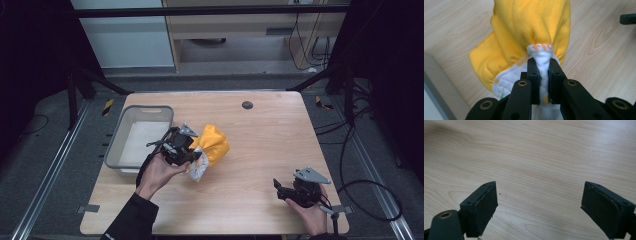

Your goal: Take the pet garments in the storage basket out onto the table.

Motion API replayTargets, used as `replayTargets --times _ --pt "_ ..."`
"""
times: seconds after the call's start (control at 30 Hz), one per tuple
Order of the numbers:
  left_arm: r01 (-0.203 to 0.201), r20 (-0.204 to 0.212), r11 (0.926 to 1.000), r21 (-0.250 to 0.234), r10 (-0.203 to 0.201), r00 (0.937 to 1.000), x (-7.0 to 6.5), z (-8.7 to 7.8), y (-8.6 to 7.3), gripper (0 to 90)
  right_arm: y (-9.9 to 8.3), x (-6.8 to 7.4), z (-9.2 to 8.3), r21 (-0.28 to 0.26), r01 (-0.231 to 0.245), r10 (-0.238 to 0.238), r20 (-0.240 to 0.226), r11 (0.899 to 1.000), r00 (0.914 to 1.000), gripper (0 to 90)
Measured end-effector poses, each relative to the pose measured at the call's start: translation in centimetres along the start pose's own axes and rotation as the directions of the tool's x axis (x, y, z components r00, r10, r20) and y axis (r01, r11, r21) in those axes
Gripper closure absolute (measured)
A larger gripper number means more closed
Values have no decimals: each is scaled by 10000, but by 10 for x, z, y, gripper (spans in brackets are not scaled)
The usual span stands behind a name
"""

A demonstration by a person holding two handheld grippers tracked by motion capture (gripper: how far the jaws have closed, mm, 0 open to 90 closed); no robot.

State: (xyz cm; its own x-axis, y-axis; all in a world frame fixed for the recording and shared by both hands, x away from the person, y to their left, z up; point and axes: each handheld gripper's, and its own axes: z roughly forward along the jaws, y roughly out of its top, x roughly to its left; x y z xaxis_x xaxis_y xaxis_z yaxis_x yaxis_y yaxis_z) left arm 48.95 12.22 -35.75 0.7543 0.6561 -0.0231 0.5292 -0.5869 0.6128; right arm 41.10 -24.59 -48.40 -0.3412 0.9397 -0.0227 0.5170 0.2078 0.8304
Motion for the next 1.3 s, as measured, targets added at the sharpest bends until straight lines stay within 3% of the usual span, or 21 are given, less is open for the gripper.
replayTargets --times 0.4,1.3 --pt "24 174 9998 212 -28 9998 -3 20 -1 825 0 0 0 13 -8 8 16 10000 10000 132" --pt "-376 581 9972 643 338 9977 -21 62 -3 818 0 1 0 34 93 -93 25 10000 10000 132"
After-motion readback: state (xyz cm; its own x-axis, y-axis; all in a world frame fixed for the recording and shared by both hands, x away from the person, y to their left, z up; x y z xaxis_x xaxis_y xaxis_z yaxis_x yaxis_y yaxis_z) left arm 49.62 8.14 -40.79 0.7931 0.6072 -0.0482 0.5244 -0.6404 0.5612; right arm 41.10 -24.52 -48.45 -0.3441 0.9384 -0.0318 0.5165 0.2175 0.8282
